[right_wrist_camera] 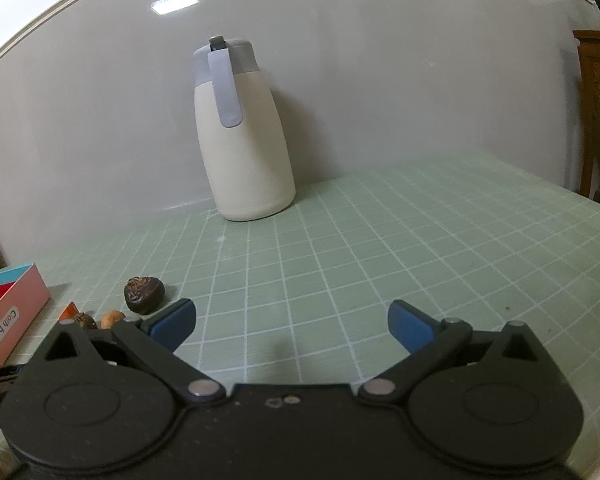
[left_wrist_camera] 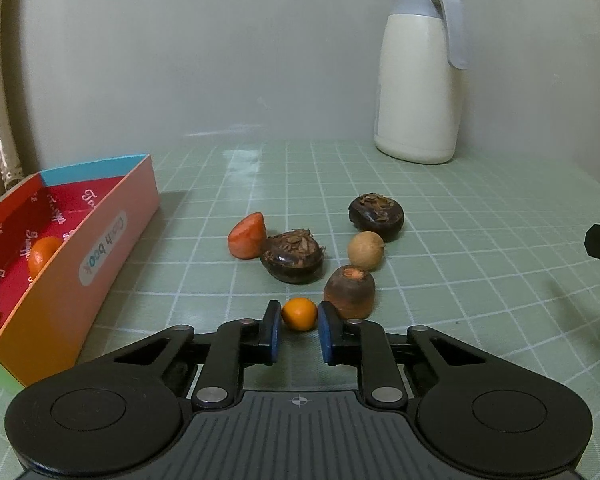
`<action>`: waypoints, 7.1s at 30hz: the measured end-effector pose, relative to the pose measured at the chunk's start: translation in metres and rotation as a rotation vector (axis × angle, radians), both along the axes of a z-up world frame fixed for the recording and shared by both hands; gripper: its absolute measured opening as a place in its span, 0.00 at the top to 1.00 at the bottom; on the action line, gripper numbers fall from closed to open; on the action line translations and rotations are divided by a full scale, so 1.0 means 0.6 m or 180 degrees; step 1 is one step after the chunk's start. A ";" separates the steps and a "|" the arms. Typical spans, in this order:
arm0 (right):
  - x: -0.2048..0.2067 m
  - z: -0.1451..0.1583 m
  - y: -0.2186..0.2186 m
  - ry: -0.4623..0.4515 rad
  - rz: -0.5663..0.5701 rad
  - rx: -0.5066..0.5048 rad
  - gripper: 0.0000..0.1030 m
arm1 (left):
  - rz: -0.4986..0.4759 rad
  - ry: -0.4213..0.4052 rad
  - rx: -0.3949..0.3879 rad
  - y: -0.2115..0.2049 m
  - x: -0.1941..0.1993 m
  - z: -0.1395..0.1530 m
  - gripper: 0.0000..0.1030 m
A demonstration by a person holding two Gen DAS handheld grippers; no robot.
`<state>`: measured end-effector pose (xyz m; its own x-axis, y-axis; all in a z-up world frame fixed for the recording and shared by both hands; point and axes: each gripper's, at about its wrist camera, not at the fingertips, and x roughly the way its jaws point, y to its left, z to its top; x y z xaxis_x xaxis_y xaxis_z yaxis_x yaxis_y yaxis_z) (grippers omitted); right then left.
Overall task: Organize fruits
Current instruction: 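Carry the kumquat with the left gripper into the box and release, then withdraw the left gripper from the box, then reach the right gripper to a brown chestnut and close on it, then carry the chestnut with the right gripper into the box and release, then withdraw the right gripper from the box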
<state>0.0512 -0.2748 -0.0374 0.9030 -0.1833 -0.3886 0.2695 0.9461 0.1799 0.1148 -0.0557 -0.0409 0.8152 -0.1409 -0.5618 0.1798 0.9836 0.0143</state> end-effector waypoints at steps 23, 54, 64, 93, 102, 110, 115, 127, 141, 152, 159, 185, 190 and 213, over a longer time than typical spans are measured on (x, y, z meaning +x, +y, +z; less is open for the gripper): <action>0.012 0.008 0.046 -0.0044 0.0182 -0.0067 0.00 | 0.0390 -0.0634 0.0082 0.076 -0.050 0.055 0.81; 0.057 0.012 0.187 -0.0063 0.0760 -0.0224 0.00 | 0.1171 -0.0228 -0.0102 0.248 -0.025 0.050 0.81; 0.059 0.011 0.185 -0.0050 0.0737 -0.0206 0.00 | 0.1239 -0.0193 -0.0186 0.256 -0.024 0.051 0.81; 0.081 0.003 0.212 0.0025 0.0858 -0.0157 0.00 | 0.1643 -0.0529 0.0149 0.314 -0.091 0.070 0.00; 0.104 -0.010 0.242 0.0152 0.0975 -0.0106 0.00 | 0.1775 -0.0434 0.0189 0.357 -0.100 0.055 0.00; 0.123 -0.019 0.259 0.0238 0.0947 -0.0149 0.00 | 0.1940 -0.0339 0.0145 0.401 -0.108 0.045 0.00; 0.137 -0.024 0.259 0.0324 0.0874 -0.0099 0.06 | 0.2029 -0.0305 0.0147 0.423 -0.113 0.037 0.00; 0.164 -0.040 0.258 0.0572 0.0744 -0.0076 0.30 | 0.2177 -0.0243 0.0132 0.460 -0.125 0.026 0.00; 0.167 -0.038 0.272 0.0566 0.0808 -0.0149 0.56 | 0.2313 -0.0180 0.0074 0.489 -0.137 0.020 0.00; 0.166 -0.037 0.268 0.0532 0.0871 -0.0062 0.73 | 0.2314 -0.0184 0.0064 0.488 -0.136 0.020 0.00; 0.159 -0.034 0.269 0.0473 0.0921 -0.0049 0.73 | 0.2317 -0.0182 0.0013 0.487 -0.135 0.023 0.00; 0.135 0.040 0.468 0.0041 0.2200 0.0054 0.73 | 0.2686 -0.0186 -0.0197 0.566 -0.172 0.014 0.00; 0.138 0.027 0.498 0.0139 0.2281 -0.0017 0.72 | 0.2780 -0.0159 -0.0309 0.590 -0.179 0.009 0.00; 0.100 0.044 0.350 -0.0253 0.1648 -0.0255 0.07 | 0.2187 -0.0486 0.0022 0.460 -0.142 0.041 0.00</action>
